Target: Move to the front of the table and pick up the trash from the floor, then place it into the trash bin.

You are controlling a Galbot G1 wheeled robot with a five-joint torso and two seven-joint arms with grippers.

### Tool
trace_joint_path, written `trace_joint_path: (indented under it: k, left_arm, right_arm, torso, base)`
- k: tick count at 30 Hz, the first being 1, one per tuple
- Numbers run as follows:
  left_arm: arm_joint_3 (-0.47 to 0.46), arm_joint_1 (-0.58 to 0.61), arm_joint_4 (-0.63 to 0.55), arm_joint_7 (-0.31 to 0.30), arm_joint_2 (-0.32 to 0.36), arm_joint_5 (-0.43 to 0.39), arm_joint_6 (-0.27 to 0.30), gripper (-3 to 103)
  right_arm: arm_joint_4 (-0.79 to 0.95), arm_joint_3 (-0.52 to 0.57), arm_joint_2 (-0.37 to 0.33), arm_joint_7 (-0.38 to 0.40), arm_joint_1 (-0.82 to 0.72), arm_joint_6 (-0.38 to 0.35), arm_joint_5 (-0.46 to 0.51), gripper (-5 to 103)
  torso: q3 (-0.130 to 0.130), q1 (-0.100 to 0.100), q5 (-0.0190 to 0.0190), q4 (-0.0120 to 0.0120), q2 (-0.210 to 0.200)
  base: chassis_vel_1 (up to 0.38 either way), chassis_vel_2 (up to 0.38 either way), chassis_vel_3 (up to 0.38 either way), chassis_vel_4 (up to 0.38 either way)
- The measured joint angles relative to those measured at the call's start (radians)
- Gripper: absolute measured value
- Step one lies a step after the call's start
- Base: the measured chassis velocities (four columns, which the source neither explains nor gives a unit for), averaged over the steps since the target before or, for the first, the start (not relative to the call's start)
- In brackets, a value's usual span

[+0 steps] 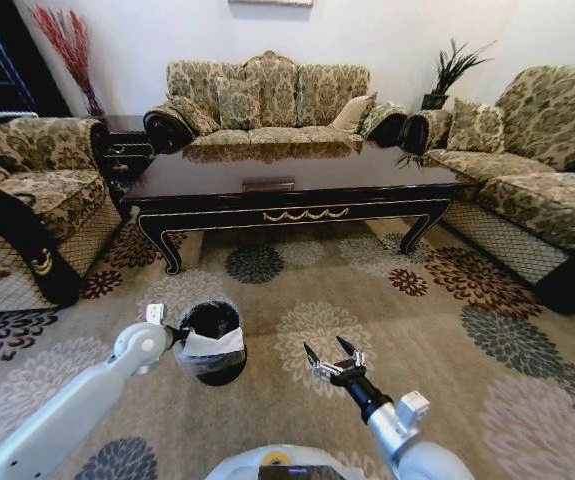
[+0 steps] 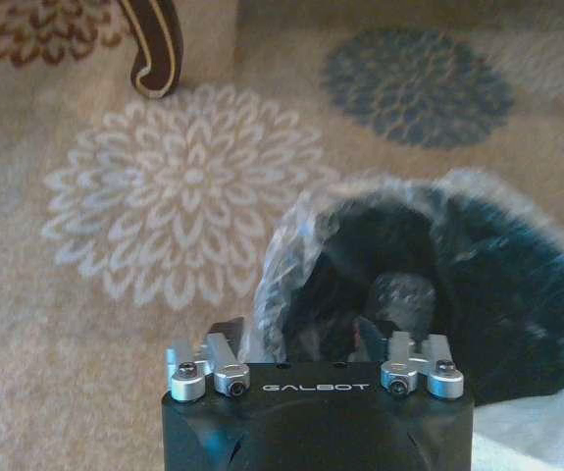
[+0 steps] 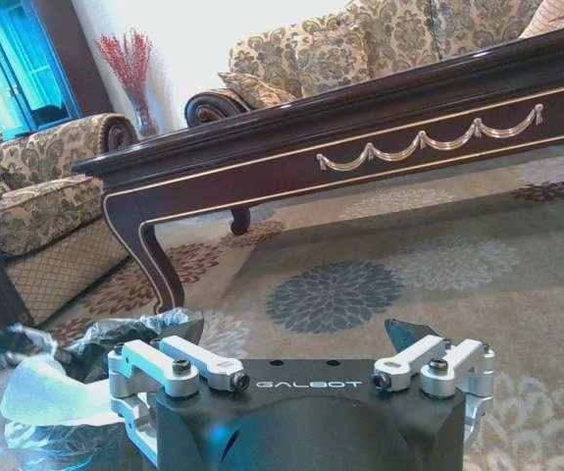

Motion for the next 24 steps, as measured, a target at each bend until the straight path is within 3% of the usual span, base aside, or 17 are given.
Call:
trace_joint_path:
  k: [1,3,7,9,12,14,17,18,20,22,23,24]
  left_arm:
    - [-0.035,0.020,-0.033,0.000,0.007,-0.010,0.000,77]
    - [-0.063,0.037,-0.055,0.006,0.011,-0.013,0.000,77]
    - [-0.192,0.140,-0.127,0.057,0.010,0.027,0.000,97]
    - [-0.212,0.159,-0.137,0.066,0.006,0.041,0.000,97]
    - [-0.341,0.283,-0.185,0.139,-0.036,0.146,-0.005,100]
    - [-0.375,0.313,-0.193,0.157,-0.052,0.163,-0.014,100]
    - [-0.504,0.405,-0.218,0.246,-0.139,0.224,-0.074,100]
    - [-0.504,0.405,-0.218,0.246,-0.139,0.224,-0.074,100]
    - [-0.561,0.451,-0.232,0.311,-0.197,0.293,-0.123,100]
    - [-0.610,0.513,-0.245,0.402,-0.269,0.444,-0.232,100]
    - [-0.610,0.513,-0.245,0.402,-0.269,0.444,-0.232,100]
    - [-0.626,0.544,-0.251,0.443,-0.302,0.522,-0.313,100]
  right_arm:
    - [-0.001,0.000,0.002,0.000,-0.002,0.000,-0.001,100]
    - [-0.002,0.001,0.004,0.001,-0.003,0.000,-0.002,100]
    - [-0.012,0.002,0.013,0.001,-0.002,0.006,-0.005,100]
    - [-0.014,0.002,0.015,0.001,0.000,0.007,-0.007,100]
    - [-0.020,0.009,0.027,0.001,0.001,0.014,-0.008,100]
    - [-0.022,0.013,0.028,0.001,0.000,0.018,-0.008,100]
    - [-0.028,0.034,0.037,-0.002,-0.014,0.039,-0.012,100]
    - [-0.028,0.034,0.037,-0.002,-0.014,0.039,-0.012,100]
    - [-0.034,0.048,0.048,-0.009,-0.021,0.056,-0.017,100]
    - [-0.044,0.068,0.075,-0.037,-0.028,0.100,-0.028,100]
    - [-0.044,0.068,0.075,-0.037,-0.028,0.100,-0.028,100]
    - [-0.046,0.075,0.094,-0.053,-0.034,0.135,-0.042,100]
  torso:
    - [0.000,0.000,0.0000,0.0000,0.000]
    - [0.000,0.000,0.0001,-0.0001,0.000]
    - [0.000,0.000,0.0001,0.0000,0.000]
    - [0.000,0.000,0.0001,0.0000,0.000]
    - [0.000,0.000,0.0002,0.0001,0.000]
    - [0.000,0.000,0.0001,0.0000,0.000]
    - [0.000,0.000,0.0001,0.0001,0.000]
    - [0.000,0.000,0.0001,0.0001,0.000]
    - [0.000,0.000,-0.0001,-0.0001,0.000]
    - [0.000,0.000,0.0001,0.0003,0.000]
    - [0.000,0.000,0.0001,0.0003,0.000]
    - [0.000,0.000,0.0001,0.0002,0.000]
  base:
    - [0.000,0.000,0.000,0.000]
    - [0.000,0.000,0.000,0.000]
    - [0.000,0.000,0.000,0.000]
    - [0.000,0.000,0.000,0.000]
    - [0.000,0.000,0.000,0.000]
    - [0.000,0.000,0.000,0.000]
    - [0.000,0.000,0.000,0.000]
    - [0.000,0.000,0.000,0.000]
    - [0.000,0.000,0.000,0.000]
    - [0.000,0.000,0.000,0.000]
    - [0.000,0.000,0.000,0.000]
    - [0.000,0.000,0.000,0.000]
